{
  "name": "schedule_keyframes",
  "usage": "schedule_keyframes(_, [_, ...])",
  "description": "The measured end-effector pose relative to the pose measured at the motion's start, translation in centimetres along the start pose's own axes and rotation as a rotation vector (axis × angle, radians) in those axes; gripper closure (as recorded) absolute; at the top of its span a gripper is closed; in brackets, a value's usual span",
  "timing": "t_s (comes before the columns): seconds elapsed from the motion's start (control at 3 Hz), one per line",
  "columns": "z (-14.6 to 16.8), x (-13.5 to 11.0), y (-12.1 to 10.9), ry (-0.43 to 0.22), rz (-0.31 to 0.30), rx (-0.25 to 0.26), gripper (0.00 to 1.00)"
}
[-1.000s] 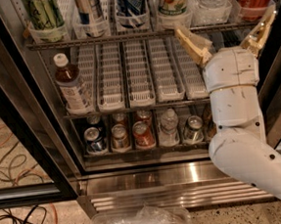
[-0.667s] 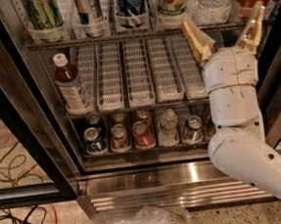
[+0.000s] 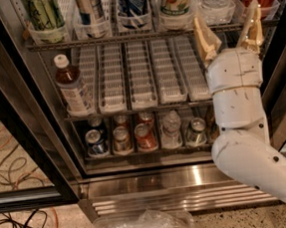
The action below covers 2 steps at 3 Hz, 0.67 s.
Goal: Pick water bottle from top shelf of fridge
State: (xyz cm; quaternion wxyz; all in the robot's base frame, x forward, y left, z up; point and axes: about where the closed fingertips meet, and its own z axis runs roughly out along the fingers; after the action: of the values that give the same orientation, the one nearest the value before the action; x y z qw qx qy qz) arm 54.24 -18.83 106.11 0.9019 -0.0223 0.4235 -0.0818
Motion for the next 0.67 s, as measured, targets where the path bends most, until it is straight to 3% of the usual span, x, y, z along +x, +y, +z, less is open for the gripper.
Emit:
schedule_keyframes(0.33, [0.04, -0.02, 0.06, 0.000, -0.001, -0.003, 0.26])
schedule_keyframes(0.67, [0.10, 0.00, 0.12, 0.000, -0.003, -0.005, 0.36])
